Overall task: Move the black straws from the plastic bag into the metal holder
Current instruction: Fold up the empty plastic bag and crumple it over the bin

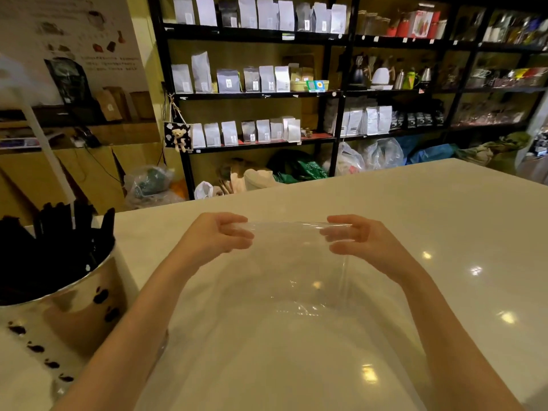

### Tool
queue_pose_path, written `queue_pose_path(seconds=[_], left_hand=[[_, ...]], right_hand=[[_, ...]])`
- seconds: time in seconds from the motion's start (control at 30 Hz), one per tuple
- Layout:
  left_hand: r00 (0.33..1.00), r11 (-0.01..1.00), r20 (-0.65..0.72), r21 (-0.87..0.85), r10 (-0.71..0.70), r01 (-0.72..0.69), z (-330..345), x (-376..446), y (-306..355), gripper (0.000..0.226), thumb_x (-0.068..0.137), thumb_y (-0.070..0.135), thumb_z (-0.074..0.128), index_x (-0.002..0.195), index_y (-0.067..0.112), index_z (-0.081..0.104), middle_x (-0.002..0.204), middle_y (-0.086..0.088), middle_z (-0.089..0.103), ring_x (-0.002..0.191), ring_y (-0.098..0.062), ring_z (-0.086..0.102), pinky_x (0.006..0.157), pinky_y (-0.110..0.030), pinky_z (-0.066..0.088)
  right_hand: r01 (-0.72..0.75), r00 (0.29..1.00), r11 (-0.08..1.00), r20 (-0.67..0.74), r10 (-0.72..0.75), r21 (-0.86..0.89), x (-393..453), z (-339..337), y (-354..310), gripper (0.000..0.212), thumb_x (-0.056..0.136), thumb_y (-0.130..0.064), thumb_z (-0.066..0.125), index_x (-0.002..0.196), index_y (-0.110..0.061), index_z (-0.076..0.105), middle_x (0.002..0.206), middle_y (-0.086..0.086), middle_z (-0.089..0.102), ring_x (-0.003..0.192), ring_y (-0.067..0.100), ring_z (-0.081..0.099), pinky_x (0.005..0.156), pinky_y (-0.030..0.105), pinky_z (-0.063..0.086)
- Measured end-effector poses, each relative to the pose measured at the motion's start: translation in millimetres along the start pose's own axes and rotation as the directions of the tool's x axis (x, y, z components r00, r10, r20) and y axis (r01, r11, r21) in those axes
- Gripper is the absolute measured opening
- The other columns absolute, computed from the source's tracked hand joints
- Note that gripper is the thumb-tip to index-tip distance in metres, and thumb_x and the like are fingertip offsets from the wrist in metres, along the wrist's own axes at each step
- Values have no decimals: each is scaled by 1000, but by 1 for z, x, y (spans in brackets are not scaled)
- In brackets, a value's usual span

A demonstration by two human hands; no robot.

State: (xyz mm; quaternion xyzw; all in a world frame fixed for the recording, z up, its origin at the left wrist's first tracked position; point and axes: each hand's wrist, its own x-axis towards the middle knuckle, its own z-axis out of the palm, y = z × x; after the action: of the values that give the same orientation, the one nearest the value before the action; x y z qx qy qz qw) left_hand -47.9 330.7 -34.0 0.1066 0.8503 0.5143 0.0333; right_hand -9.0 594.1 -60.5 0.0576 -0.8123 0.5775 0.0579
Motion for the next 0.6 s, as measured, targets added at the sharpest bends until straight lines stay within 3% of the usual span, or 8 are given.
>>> queue_pose_path(seconds=[0.13,0.2,0.27,0.37,0.43,0.53,0.6], left_hand=[[982,982,-170,181,84,-53,-1,3,-6,22,70,22,75,91,16,72,79,1,72,76,-5,64,61,-14,44],[976,969,-173,230,133,-91,0,2,-4,17,70,25,75,85,18,73,78,3,72,76,-5,64,62,-15,46],[973,940,-135,312,186,-136,0,1,0,12,70,28,74,80,22,72,79,9,69,77,-2,61,63,-15,45],[968,901,-46,379,247,-212,-2,-2,6,13,68,29,75,79,25,69,87,12,65,84,-2,59,69,-20,48],[967,897,42,366,250,-248,-4,-6,13,21,64,28,77,81,25,65,97,15,61,91,-1,58,76,-22,50],[961,954,229,218,154,-205,-13,-15,21,63,44,48,80,100,30,56,109,20,59,100,2,59,85,-21,49],[918,981,382,105,109,-161,-18,-23,23,93,33,63,78,117,38,47,116,18,61,107,1,58,88,-22,49]], right_hand=[[88,974,960,-181,-139,-265,0,-4,4,25,71,-10,77,92,-21,67,76,3,66,75,20,61,76,30,50],[129,947,910,-224,-231,-394,0,-8,4,19,72,-17,76,86,-25,66,81,3,58,82,21,52,74,20,42],[150,928,895,-251,-274,-419,0,-11,3,16,72,-19,77,79,-28,66,88,-4,51,88,12,43,74,9,34],[160,950,979,-250,-187,-127,-4,-16,-3,17,73,-10,75,70,-25,68,90,-9,59,83,5,55,80,13,40],[158,973,983,-181,-140,89,-8,-19,-7,18,76,-2,69,68,-18,70,77,-3,69,71,9,63,73,21,48],[191,978,960,-121,-168,206,-9,-14,-7,24,80,5,60,62,-10,67,58,1,70,51,14,64,55,19,51],[180,984,954,-55,-172,240,-8,-9,-8,21,78,3,62,61,-9,66,56,3,69,45,15,61,47,19,47]])
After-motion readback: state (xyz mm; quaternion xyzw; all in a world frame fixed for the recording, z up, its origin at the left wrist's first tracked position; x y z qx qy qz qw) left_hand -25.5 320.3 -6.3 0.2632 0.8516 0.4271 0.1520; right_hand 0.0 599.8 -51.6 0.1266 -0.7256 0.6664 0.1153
